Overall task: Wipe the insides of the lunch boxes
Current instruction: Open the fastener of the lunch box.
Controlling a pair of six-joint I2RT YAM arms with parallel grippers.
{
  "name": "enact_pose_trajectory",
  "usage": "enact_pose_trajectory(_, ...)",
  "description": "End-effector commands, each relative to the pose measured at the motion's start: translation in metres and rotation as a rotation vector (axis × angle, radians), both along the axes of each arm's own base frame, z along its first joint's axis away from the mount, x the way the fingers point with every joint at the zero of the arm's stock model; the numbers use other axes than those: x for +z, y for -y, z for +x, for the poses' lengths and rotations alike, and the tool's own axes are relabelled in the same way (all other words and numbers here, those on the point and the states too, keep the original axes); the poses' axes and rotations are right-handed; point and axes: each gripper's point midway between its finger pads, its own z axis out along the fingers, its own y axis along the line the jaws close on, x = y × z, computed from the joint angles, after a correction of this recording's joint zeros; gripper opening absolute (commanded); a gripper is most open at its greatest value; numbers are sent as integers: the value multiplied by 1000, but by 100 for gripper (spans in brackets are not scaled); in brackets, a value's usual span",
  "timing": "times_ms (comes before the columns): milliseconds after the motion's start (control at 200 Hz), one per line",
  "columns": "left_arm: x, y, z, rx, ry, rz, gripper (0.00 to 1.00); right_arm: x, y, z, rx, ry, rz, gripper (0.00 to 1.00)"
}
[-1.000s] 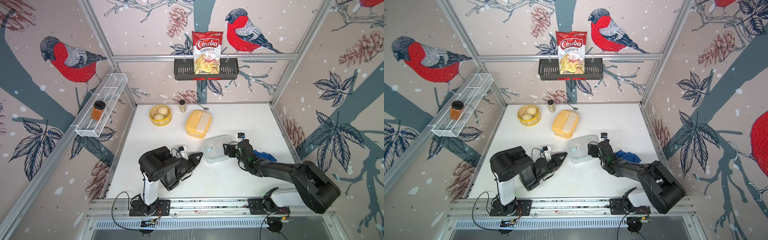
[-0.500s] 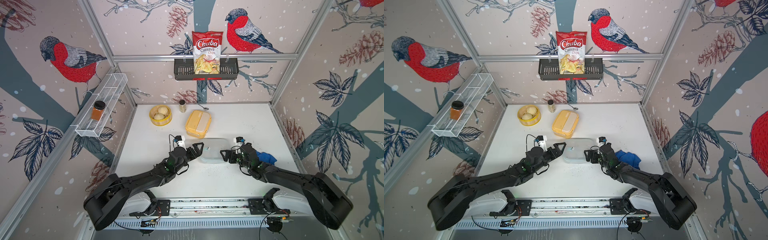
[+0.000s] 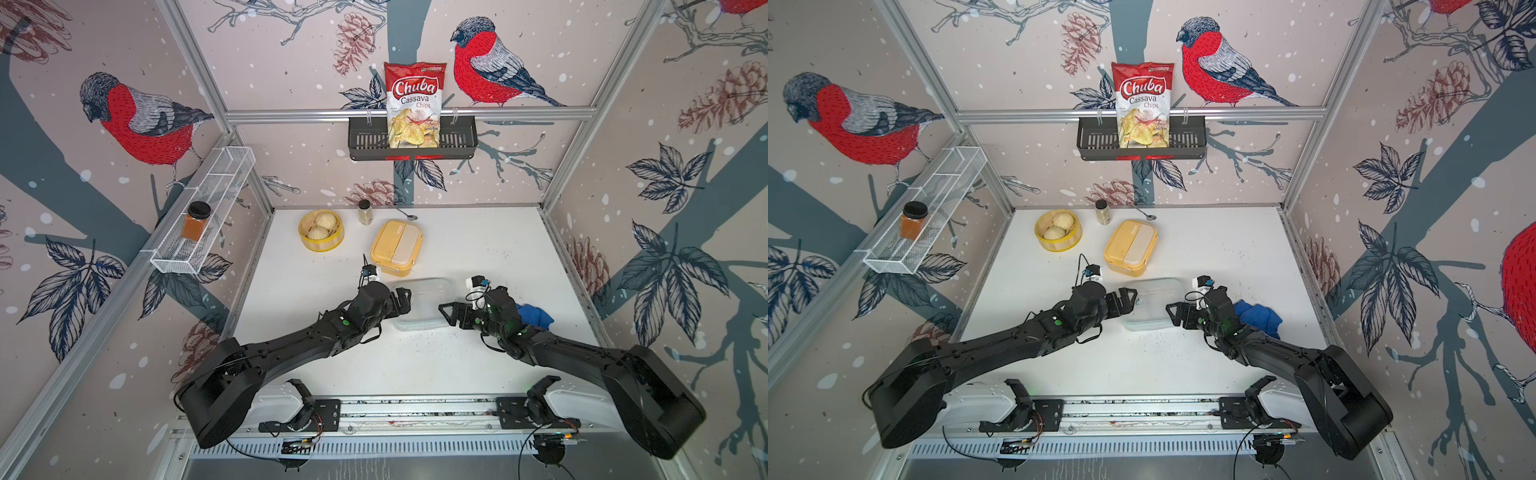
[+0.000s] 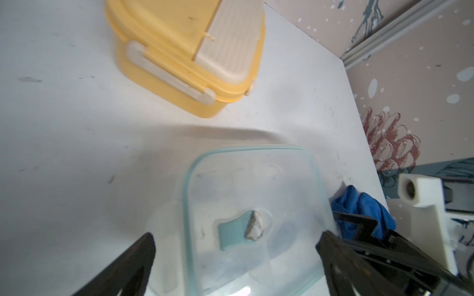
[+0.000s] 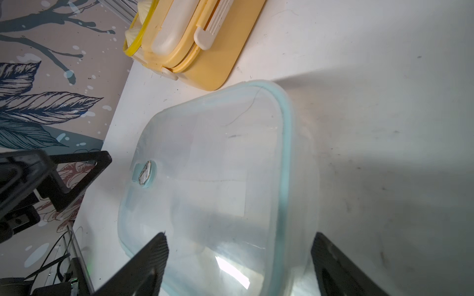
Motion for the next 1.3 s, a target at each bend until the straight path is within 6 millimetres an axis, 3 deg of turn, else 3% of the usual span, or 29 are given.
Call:
enact_pose_trajectory(0,9,18,5,-47,40,29,98,10,-10,-5,37,14,57,86)
enact_pose_trajectory(170,-3,27,5,-65,14,11,95,7,1,-5,-2,25,58,87)
enact_pose_trajectory(405,-16,55,1,-125,-17,-34,90,11,33,10,-89,58,116,88)
enact_pose_trajectory(620,-41,50,2,-90,-63,3,90,12,25,11,-45,51,189,88)
enact_pose_trajectory(876,-54,39,1,-60,-76,53,89,6,21,13,-22,9,278,80)
enact_pose_trajectory(1006,-64,40,-1,-63,-97,44,89,10,15,17,6,11,303,78)
enact_pose_trajectory(1291,-76,41,-1,-74,-104,63,89,-3,17,16,-6,-79,394,72)
